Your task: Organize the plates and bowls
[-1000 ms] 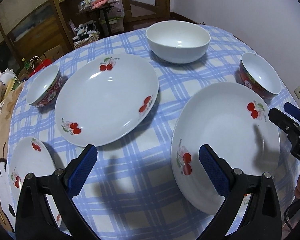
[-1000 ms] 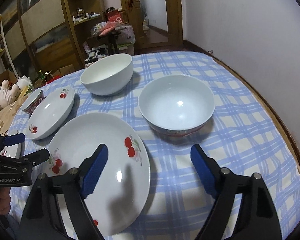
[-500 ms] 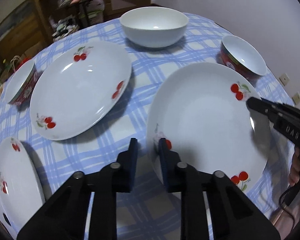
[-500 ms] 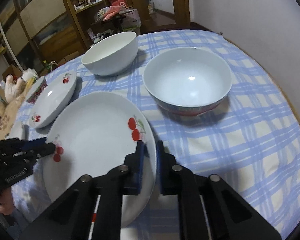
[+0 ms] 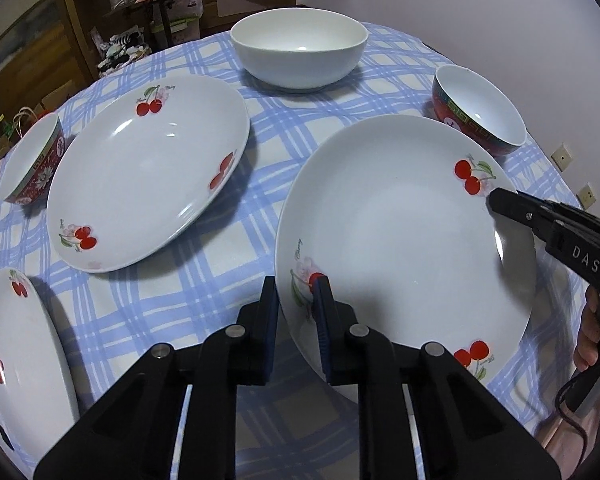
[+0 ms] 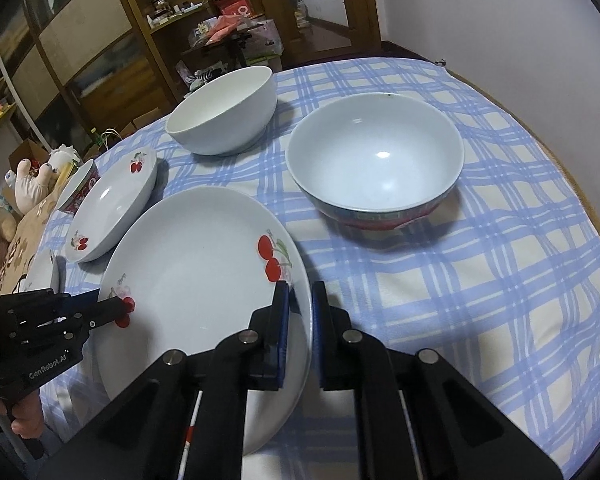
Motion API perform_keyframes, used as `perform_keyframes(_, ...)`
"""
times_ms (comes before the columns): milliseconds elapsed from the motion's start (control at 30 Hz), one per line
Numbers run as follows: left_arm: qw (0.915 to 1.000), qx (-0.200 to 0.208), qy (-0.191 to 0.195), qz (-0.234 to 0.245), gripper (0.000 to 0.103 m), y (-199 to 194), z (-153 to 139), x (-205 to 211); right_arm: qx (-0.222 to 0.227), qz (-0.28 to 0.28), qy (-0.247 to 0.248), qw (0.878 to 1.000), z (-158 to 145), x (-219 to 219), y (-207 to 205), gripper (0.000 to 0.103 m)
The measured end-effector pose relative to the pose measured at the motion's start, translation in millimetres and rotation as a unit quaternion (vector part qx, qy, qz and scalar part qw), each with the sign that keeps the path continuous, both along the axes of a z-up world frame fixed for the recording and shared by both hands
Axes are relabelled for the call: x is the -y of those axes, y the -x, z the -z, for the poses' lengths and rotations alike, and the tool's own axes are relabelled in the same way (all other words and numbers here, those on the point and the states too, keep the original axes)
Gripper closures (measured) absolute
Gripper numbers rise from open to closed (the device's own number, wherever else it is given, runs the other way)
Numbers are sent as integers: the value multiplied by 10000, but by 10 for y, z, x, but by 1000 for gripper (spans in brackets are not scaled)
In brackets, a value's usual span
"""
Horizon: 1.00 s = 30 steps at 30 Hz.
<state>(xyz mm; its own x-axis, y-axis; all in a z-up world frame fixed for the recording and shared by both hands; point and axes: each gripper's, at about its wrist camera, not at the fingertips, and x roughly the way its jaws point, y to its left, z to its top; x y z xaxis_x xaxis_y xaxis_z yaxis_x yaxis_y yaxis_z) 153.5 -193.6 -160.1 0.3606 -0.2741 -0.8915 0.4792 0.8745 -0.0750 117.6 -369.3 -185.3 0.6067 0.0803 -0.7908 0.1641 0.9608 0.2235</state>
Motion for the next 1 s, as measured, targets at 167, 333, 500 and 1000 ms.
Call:
perform_keyframes(167, 9982, -351, 425, -248, 85, -61, -21, -89, -45, -4, -64, 10000, -4, 2, 18, 91)
perform_keyframes(333, 9975, -480, 437, -295, 85, -49, -39, -97, -66, -26, 0, 10000, -23, -33, 41, 91)
perform_keyframes(500, 9966, -560, 472, -365, 84, -40, -47, -97, -89, -22, -6, 10000, -37, -48, 79, 91)
perform_keyframes(1000, 9970, -541, 429, -350, 84, 238, -256, -161, -113, -29, -127, 9999, -186, -79, 337, 91)
